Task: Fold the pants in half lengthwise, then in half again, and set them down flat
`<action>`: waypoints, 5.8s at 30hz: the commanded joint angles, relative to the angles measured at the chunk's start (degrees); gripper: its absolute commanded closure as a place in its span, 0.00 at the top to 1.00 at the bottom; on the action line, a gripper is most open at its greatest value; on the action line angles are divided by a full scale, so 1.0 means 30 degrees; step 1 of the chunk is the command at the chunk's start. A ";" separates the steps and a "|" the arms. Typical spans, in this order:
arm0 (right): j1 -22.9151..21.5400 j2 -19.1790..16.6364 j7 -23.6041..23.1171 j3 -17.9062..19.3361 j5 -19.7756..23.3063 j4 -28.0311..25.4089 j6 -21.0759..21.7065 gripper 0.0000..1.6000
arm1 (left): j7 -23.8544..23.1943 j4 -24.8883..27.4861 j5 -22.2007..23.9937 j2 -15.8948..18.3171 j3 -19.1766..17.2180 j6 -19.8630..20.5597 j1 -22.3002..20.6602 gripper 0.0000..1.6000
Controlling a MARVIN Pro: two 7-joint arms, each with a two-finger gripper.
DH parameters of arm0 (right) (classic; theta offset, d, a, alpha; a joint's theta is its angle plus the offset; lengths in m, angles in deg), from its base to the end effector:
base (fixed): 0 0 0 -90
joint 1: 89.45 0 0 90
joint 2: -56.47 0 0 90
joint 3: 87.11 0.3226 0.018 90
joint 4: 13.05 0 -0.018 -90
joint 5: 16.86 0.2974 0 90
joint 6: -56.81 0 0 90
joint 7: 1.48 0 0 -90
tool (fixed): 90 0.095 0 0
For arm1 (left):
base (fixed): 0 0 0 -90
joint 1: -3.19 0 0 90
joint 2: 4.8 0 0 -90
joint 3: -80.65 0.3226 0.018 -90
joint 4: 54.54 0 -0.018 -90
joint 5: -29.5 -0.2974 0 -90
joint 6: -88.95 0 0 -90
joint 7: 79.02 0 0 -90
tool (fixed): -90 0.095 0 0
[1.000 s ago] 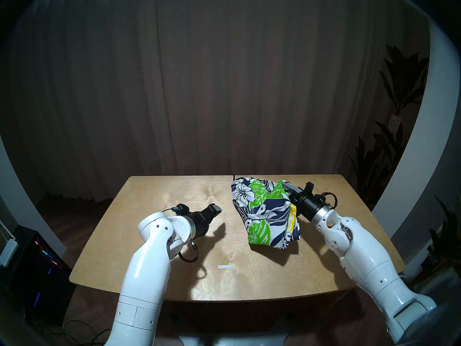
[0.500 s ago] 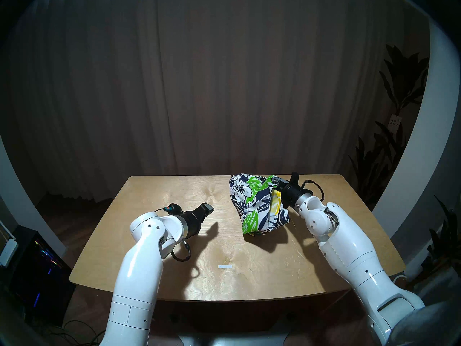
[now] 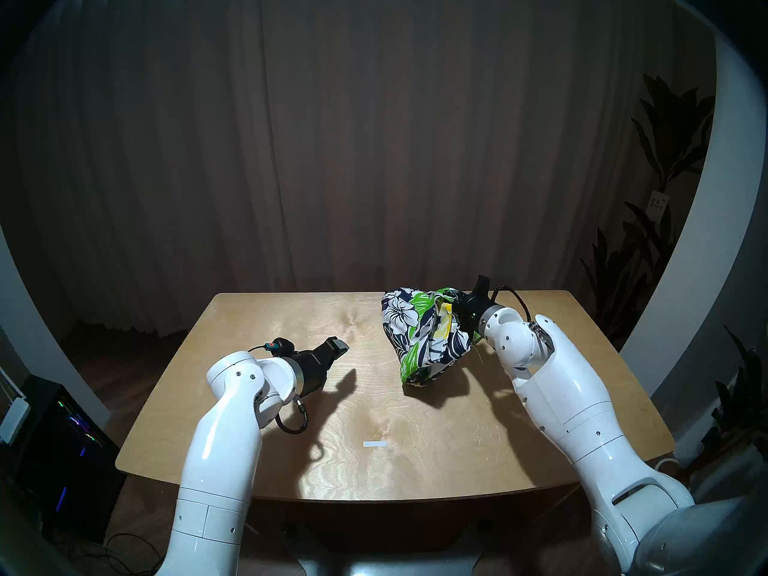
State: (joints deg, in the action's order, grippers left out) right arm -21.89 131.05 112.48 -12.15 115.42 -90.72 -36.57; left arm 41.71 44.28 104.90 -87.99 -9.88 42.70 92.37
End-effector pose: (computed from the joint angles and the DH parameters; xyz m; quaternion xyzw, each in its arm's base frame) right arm 0.5152 -0.0042 -0.2949 -0.5353 0.6010 -0.2458 0.5403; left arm 0.3876 0.0025 -0.3429 0.8469 0.2692 0.3252 0.3233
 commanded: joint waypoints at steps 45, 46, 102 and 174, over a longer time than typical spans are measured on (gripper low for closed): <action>-0.9192 0.7193 0.0248 0.1610 -0.2244 1.1795 -0.7756 0.00 | -0.0364 -0.1134 0.0629 0.0912 -0.1051 0.0757 -0.1225 0.96; -0.9536 0.7227 0.0209 0.1571 -0.2313 1.2285 -0.7853 0.00 | -0.0379 -0.1142 0.0648 0.0924 -0.1059 0.0768 -0.1228 0.96; -1.5673 0.7166 -0.5307 -0.1195 -0.5493 2.0174 -0.3581 1.00 | -0.0869 -0.0752 0.1214 0.1308 -0.1986 0.0261 -0.0064 0.97; -1.3495 0.4356 -0.6084 -1.3860 -1.7339 2.3980 -1.0143 1.00 | -0.1880 0.3811 -0.6555 0.3823 -0.0050 -0.4118 0.0266 1.00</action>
State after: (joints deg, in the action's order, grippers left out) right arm -61.49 148.55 95.45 -52.11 65.29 -18.27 -64.98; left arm 36.18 54.16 87.61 -77.49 -10.96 31.76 95.61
